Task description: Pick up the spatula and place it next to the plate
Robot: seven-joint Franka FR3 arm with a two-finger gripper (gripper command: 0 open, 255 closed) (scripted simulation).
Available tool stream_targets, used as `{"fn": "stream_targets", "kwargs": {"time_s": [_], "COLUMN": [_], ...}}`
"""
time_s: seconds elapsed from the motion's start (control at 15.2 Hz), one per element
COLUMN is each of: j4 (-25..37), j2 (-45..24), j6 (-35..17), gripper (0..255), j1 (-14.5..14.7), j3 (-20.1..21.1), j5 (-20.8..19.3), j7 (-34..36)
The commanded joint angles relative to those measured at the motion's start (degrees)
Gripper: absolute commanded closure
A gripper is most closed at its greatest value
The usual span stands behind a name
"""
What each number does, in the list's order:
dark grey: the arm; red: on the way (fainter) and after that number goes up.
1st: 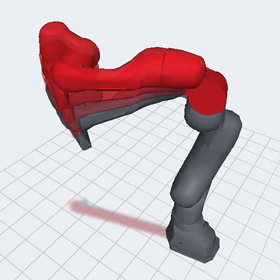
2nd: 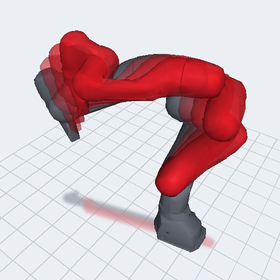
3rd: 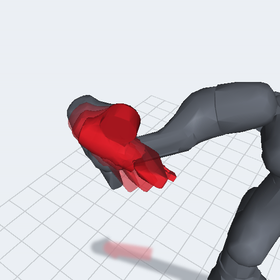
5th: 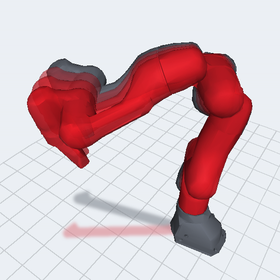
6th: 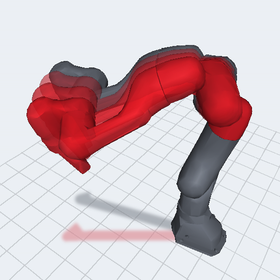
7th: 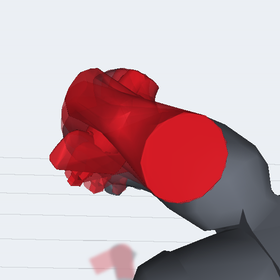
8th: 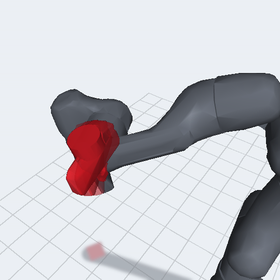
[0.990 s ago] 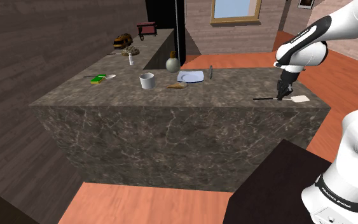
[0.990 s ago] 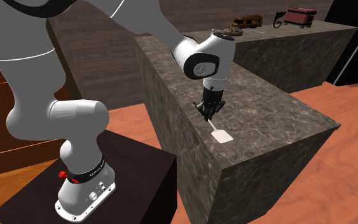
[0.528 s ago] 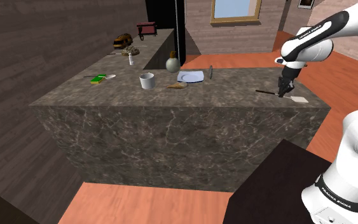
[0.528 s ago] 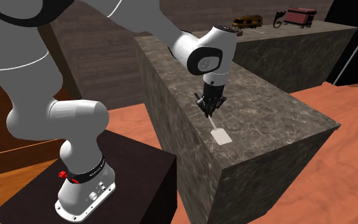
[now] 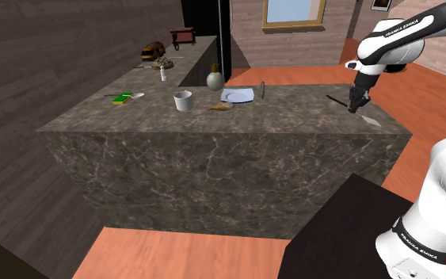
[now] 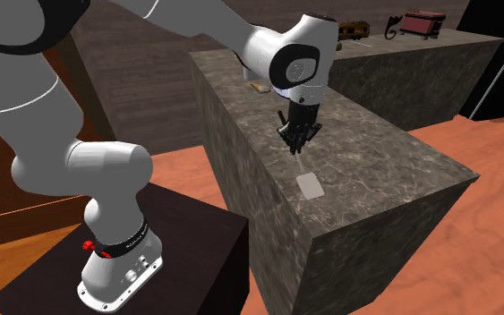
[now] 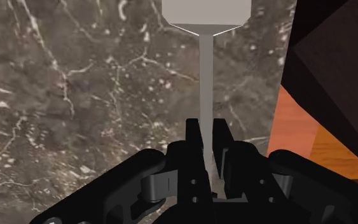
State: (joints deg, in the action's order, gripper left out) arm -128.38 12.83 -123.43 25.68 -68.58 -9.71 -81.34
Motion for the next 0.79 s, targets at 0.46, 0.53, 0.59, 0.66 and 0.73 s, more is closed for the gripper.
{"fn": "stream_targets", "kwargs": {"time_s": [0.46,0.53,0.59,0.66,0.73], "j4": [3.4,3.6,3.9,4.2,4.6], "j2": [2.6,1.8,1.0,0.0,-1.0], "j6": [5.5,5.3,5.1,4.9,4.7], "gripper": [255,255,255,255,255], "j1": [-1.1,-0.2,0.7,1.6,2.5], "j3": [5.4,5.8,6.1,6.5,6.7], "j5": [-1.6,-0.8,0.1,1.1,2.1], "j7": [4.5,5.4,6.1,6.8,7.5]}}
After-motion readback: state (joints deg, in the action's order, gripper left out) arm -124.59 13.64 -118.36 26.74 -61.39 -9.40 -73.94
